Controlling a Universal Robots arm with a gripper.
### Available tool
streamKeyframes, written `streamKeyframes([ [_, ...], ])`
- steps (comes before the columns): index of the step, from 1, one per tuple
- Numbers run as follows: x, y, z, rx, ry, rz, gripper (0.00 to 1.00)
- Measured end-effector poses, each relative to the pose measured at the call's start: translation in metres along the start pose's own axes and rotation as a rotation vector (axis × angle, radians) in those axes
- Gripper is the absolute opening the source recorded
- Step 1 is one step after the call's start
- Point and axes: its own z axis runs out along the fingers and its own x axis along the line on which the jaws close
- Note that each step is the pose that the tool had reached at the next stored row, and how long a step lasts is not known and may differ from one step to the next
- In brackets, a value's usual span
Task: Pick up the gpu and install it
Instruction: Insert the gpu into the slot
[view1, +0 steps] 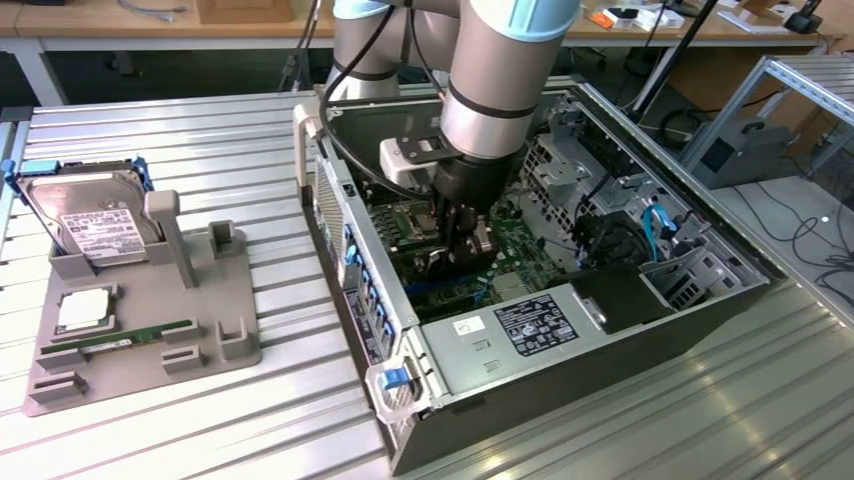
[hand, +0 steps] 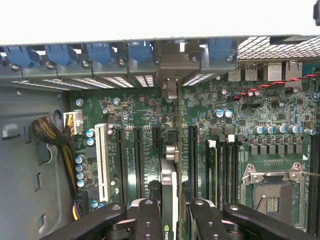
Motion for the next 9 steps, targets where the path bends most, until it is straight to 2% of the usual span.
streamKeyframes([
  [3,-0.0007,0.0,0.0,0.0,0.0027,0.0,0.27],
  [6,-0.007,0.0002,0.0001,0.0002,0.0027,0.0,0.27],
  [9,-0.0071,0.0004,0.0006,0.0001,0.0029,0.0,0.27],
])
